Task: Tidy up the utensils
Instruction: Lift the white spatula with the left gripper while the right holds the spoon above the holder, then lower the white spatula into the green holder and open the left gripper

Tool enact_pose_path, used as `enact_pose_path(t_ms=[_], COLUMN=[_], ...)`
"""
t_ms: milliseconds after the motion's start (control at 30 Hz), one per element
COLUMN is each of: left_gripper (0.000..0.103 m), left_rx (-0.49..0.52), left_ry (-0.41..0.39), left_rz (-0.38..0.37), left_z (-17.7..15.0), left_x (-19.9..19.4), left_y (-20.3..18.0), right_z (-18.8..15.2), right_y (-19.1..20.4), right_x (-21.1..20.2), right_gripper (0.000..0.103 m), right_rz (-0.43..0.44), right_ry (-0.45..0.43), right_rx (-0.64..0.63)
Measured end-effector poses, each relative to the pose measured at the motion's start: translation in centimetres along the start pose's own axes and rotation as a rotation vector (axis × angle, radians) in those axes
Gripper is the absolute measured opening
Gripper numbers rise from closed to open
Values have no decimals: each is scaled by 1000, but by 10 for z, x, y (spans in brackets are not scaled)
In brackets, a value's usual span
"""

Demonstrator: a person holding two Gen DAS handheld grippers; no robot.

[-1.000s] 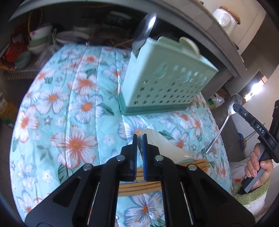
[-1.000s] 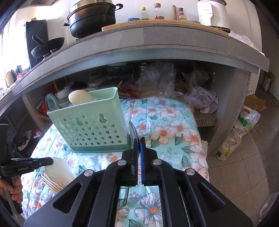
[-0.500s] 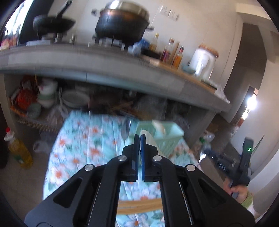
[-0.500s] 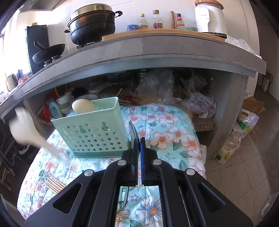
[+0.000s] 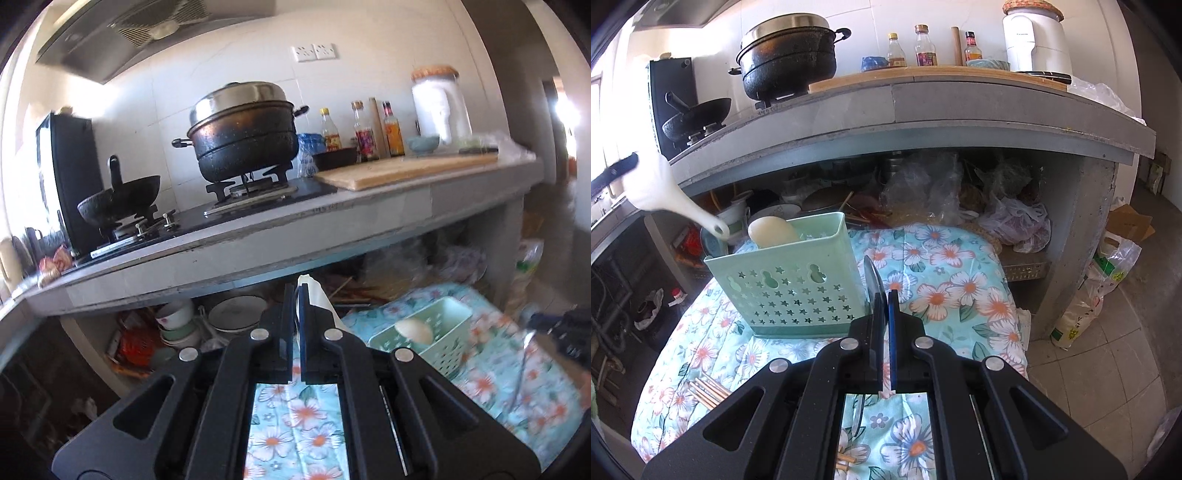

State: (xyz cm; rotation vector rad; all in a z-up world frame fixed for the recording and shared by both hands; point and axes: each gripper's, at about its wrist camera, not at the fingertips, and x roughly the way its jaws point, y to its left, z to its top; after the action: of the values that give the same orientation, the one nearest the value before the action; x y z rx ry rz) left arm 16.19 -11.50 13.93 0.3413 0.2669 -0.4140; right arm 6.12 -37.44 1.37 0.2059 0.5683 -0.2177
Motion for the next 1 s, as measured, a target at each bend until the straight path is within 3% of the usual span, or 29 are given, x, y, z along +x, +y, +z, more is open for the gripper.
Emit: enact_pose_path(t_ms=[233, 367, 533, 1000], left_gripper=[1, 2, 33, 60], left_rx=[68, 17, -90, -299], left_ry=[93, 155, 171, 166], left_rz=[-7, -77, -144, -184], left_z=[-16, -26, -35, -70], left_x=[36, 56, 63, 36], left_y=[-19, -21, -13, 11], right_z=[1, 5, 21, 121], right_y=[-1, -2, -1, 26], right_x=[0, -3, -12, -30], right_gripper=[2, 2, 2, 2], right_rz=[2, 3, 14, 92], right_ry=[-5, -21, -70, -348], right_rx=[4, 9, 4, -26])
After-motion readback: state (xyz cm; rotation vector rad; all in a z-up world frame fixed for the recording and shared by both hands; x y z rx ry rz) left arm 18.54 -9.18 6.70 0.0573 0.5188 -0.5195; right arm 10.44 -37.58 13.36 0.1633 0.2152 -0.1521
